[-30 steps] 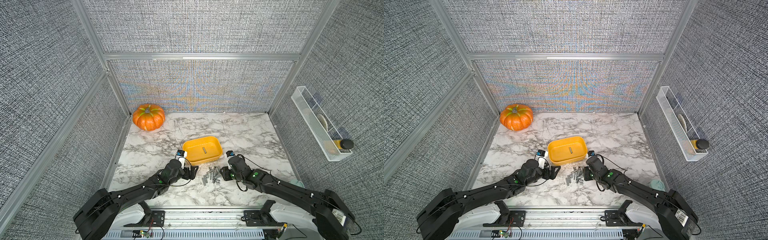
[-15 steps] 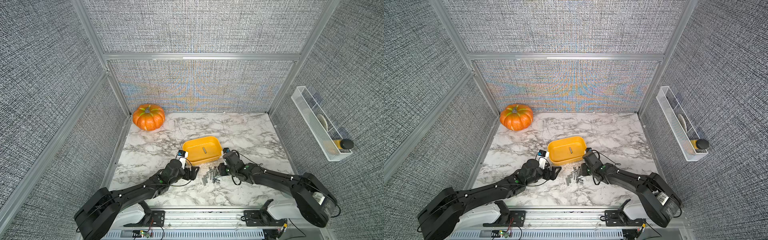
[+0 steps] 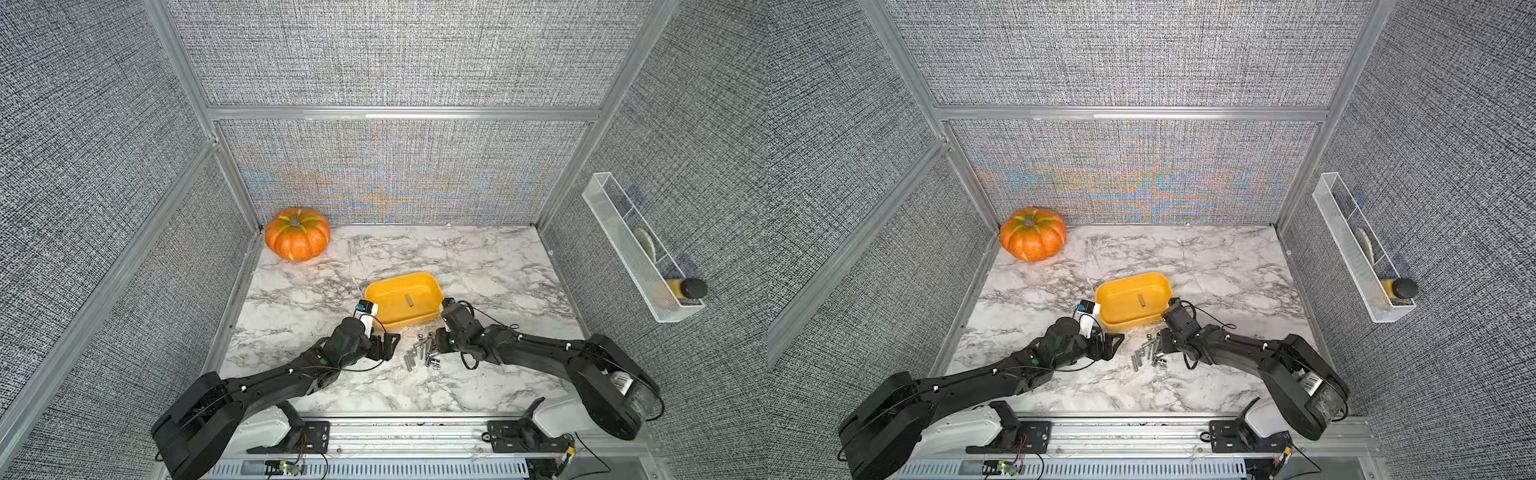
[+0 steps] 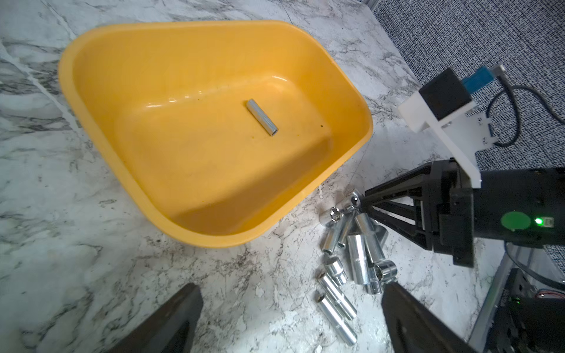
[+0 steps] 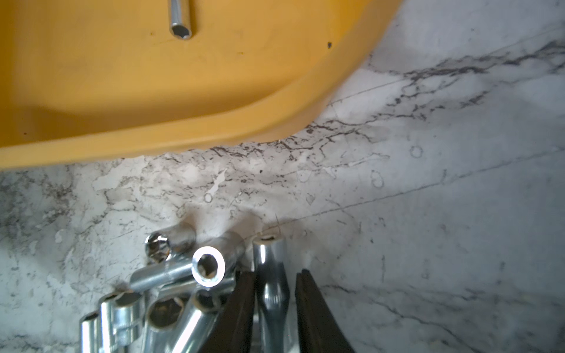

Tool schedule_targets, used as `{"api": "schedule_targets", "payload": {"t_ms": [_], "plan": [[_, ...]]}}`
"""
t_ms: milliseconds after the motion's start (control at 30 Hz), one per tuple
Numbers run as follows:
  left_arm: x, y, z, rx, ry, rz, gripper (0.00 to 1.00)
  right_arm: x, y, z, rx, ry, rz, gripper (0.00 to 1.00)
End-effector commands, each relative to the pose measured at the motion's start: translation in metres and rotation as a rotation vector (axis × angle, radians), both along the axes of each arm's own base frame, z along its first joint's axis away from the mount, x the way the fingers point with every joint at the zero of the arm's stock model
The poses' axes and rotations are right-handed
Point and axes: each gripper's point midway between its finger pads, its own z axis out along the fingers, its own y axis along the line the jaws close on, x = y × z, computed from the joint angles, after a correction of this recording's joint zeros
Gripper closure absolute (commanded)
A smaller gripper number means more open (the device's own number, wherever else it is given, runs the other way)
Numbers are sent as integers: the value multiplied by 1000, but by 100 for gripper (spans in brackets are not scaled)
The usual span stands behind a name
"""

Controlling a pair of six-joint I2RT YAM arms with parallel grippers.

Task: Put the socket on the desktop into the storage box
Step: Pick up the socket head from the center of the board, then place the socket head in the storage box.

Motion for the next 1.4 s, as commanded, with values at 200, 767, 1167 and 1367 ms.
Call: {"api": "schedule_targets", "payload": {"t_ms": [200,767,1167,1367], "plan": [[3,-2,4,-8,-8,3,3,5,-12,-9,-69,-3,-52,71],[19,28,3,72,-56,167,3,26,-77,65,-324,-219,-266,100],[15,40,29,-13,-134,205,3,102,42,188,101,-465,-29,100],[13,42,34,-43,-146,210,3,143,80,134,12,-345,5,100]]}}
